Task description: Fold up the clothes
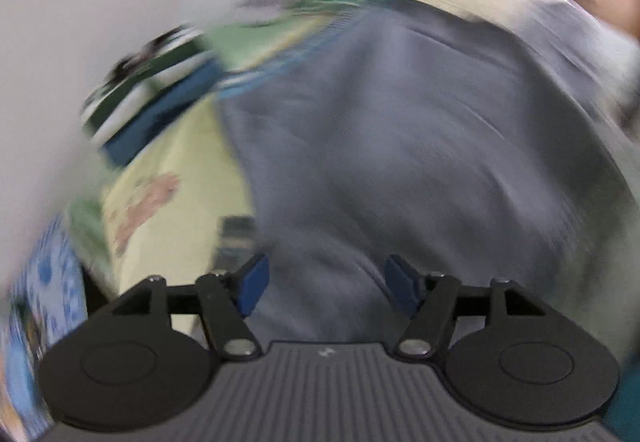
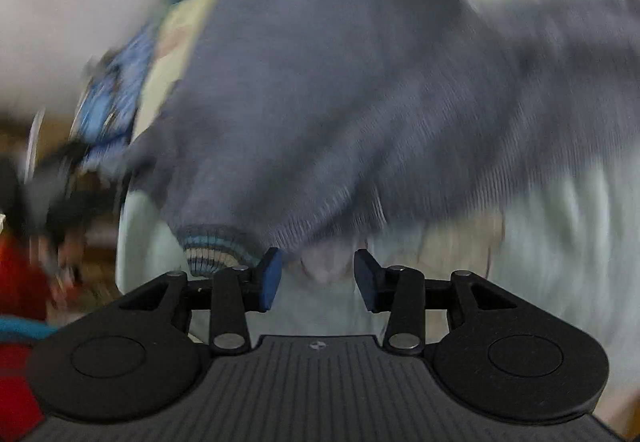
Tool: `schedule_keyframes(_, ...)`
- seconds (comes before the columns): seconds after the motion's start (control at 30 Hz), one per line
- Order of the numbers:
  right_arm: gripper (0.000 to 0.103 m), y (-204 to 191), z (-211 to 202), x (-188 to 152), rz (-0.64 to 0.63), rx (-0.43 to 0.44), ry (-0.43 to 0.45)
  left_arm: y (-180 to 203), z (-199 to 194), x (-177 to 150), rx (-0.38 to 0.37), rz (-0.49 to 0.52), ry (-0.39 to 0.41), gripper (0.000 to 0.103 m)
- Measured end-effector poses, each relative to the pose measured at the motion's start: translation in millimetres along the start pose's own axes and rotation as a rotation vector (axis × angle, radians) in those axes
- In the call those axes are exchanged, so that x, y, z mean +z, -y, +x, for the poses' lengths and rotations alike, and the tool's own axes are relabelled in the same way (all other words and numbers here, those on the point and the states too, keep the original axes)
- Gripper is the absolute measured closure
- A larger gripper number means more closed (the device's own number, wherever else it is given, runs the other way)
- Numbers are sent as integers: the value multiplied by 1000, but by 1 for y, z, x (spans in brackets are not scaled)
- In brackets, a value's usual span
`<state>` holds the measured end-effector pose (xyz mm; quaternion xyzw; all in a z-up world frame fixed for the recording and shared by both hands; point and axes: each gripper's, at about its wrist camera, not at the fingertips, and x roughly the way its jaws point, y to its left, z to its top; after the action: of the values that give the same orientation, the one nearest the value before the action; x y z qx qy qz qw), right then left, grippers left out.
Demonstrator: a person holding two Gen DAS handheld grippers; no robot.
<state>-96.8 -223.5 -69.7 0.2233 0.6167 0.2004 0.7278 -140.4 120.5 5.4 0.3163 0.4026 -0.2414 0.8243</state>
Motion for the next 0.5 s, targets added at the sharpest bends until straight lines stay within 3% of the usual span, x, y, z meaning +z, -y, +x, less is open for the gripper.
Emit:
schedule_keyframes(0.07,56,7,5,-6,121,21,21,13,-6,-14,-52,116,-6,30)
schedule_keyframes(0.17,56,8,14,-12,225,61,49,19,-11,-24,-129,175,-3,28)
schedule_keyframes(0.27,55,4,24,-13,274,35,72,31,-3,-30,-81,270,41,23)
schedule_keyframes(0.37,55,-2,28,-11,304,46,121,34,11,-29,-58,286,45,23)
schedule_keyframes(0.5,55,-14,33,1,265,37,171,34,23,-23,-11,261,75,6)
